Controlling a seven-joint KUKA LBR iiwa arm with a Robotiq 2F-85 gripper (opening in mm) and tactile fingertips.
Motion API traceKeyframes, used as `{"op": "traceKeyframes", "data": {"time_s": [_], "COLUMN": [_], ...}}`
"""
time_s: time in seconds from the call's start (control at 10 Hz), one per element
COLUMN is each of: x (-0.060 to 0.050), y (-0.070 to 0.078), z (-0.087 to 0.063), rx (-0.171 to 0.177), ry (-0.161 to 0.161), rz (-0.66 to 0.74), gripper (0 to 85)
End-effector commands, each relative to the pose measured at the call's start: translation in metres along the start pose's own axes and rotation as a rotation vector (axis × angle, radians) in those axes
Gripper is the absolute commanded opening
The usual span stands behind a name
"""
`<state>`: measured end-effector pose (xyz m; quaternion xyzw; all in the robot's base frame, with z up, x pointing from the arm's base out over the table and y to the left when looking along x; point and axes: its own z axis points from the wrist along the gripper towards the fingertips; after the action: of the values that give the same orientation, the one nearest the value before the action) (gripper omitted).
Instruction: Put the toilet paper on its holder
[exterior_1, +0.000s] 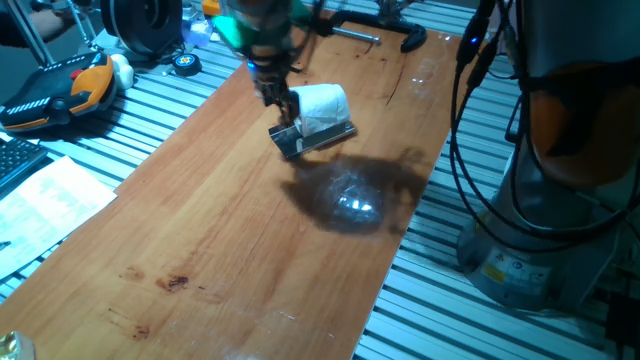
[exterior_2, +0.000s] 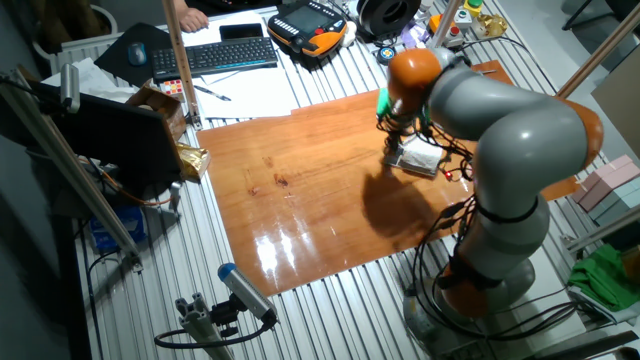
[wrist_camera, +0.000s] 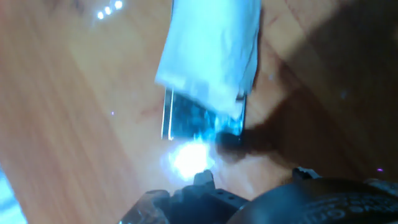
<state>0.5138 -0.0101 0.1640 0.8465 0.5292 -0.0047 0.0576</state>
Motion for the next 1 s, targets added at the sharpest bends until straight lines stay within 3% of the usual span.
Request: {"op": "traceKeyframes", "data": {"time_s": [0.0,0.2,0.5,0.6,0.7,0.9], "x": [0.026,0.054,0.087,0.102,0.108,0.109], "y": [-0.006,-0.008,-0.022,-0.025,-0.031,-0.037], "z": [-0.006,-0.011,-0.027,-0.030,-0.029,-0.029], "rx": [0.002,-0.016,-0.044,-0.061,-0.082,-0.086], "ry": [-0.003,-0.033,-0.006,-0.012,-0.027,0.059], "rz": [-0.046,-0.063,-0.278,-0.282,-0.321,-0.533], "gripper": [64.0,63.7,54.3,50.7,47.0,34.7]}}
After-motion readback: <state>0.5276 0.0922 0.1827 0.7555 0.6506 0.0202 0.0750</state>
